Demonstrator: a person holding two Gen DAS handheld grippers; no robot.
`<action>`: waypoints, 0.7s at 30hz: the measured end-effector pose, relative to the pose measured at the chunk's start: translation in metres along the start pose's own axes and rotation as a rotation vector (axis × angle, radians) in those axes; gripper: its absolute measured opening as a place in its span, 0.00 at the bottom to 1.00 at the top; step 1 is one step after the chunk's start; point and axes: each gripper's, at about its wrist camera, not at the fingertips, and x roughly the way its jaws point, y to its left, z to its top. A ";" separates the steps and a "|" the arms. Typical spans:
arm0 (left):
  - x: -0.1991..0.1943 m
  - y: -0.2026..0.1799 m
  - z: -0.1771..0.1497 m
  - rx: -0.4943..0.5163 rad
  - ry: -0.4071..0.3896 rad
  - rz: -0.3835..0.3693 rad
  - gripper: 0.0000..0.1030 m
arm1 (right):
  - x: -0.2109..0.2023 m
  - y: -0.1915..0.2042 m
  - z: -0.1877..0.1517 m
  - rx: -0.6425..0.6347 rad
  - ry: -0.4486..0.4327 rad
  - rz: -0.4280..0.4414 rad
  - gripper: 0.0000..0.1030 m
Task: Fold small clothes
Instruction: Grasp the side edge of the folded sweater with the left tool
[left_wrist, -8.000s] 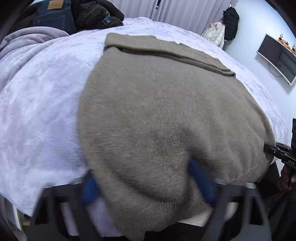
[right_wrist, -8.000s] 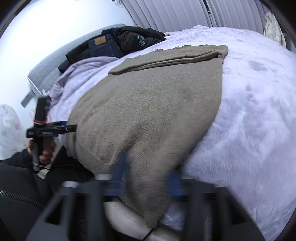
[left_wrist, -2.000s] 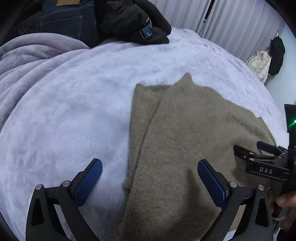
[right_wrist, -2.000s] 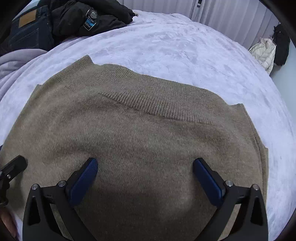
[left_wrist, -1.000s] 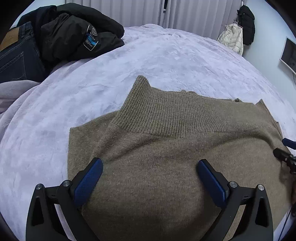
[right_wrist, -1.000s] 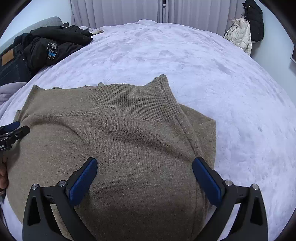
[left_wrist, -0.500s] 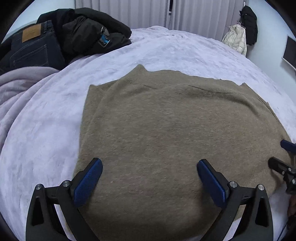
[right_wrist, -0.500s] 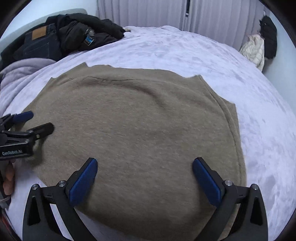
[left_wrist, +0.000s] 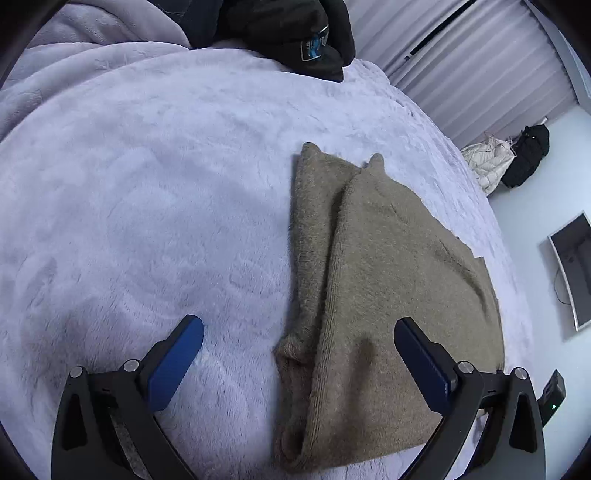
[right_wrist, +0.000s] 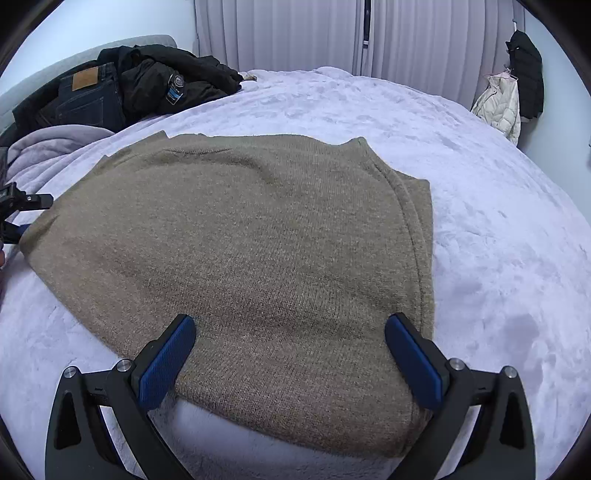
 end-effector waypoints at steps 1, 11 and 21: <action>0.003 -0.004 0.001 0.026 0.008 -0.021 1.00 | -0.001 0.001 -0.001 0.000 -0.002 -0.002 0.99; 0.069 -0.062 0.019 0.209 0.149 -0.070 1.00 | -0.001 0.002 -0.002 0.004 -0.008 -0.001 0.99; 0.057 -0.043 0.009 0.221 0.033 -0.147 1.00 | -0.031 0.022 0.057 0.089 -0.026 0.118 1.00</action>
